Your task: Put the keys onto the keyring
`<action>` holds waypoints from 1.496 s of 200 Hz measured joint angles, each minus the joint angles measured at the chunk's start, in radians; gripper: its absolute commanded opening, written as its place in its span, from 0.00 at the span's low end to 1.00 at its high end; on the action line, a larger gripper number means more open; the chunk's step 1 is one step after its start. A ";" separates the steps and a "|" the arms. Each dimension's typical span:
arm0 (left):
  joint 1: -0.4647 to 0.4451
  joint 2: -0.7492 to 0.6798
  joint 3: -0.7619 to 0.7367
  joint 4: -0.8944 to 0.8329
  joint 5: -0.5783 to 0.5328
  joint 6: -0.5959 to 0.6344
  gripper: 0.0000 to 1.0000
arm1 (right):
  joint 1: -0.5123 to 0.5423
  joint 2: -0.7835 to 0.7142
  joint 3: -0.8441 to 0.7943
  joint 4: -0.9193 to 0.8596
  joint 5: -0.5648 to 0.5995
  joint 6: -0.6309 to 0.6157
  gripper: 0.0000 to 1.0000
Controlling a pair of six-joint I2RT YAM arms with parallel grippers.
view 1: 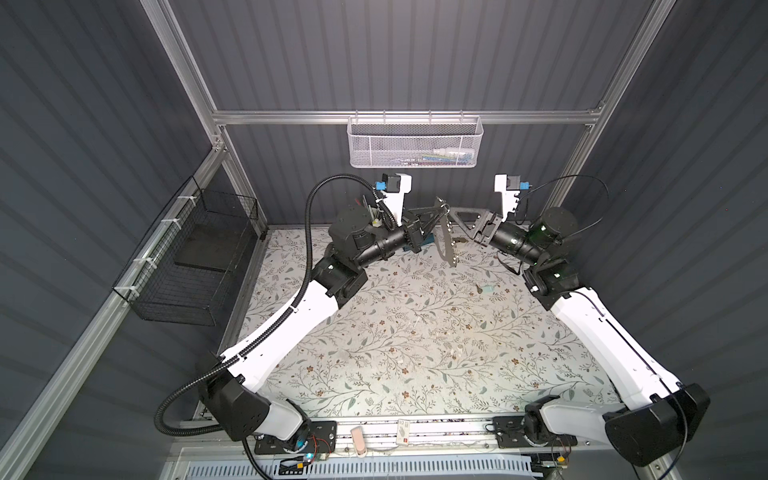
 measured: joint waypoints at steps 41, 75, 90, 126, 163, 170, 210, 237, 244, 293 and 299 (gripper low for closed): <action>0.000 0.000 0.000 0.011 0.000 -0.008 0.00 | 0.002 -0.002 -0.017 0.033 0.001 0.018 0.23; 0.000 0.000 0.000 0.016 0.000 -0.015 0.00 | 0.002 -0.008 -0.042 0.059 0.013 0.035 0.24; 0.000 0.001 0.000 0.016 0.000 -0.016 0.00 | 0.002 -0.014 -0.052 0.068 0.017 0.039 0.25; 0.000 0.004 0.000 0.016 0.000 -0.023 0.00 | 0.002 -0.020 -0.063 0.114 0.022 0.057 0.25; 0.000 0.007 0.000 0.018 0.000 -0.023 0.00 | 0.006 -0.021 -0.063 0.145 0.013 0.070 0.24; 0.000 0.007 0.000 0.019 0.001 -0.026 0.00 | 0.008 -0.021 -0.063 0.145 0.010 0.070 0.24; 0.000 0.007 0.000 0.027 0.011 -0.034 0.00 | 0.022 -0.017 -0.062 0.144 -0.001 0.069 0.22; 0.001 0.007 0.000 0.031 0.012 -0.038 0.00 | 0.026 -0.011 -0.055 0.144 -0.009 0.069 0.17; 0.001 0.008 0.000 0.031 0.012 -0.040 0.00 | 0.026 -0.011 -0.055 0.144 -0.012 0.069 0.16; 0.002 0.011 0.000 0.038 0.020 -0.042 0.00 | 0.026 -0.011 -0.053 0.145 -0.016 0.069 0.17; 0.002 0.011 0.000 0.037 0.020 -0.042 0.00 | 0.026 -0.011 -0.053 0.146 -0.016 0.070 0.17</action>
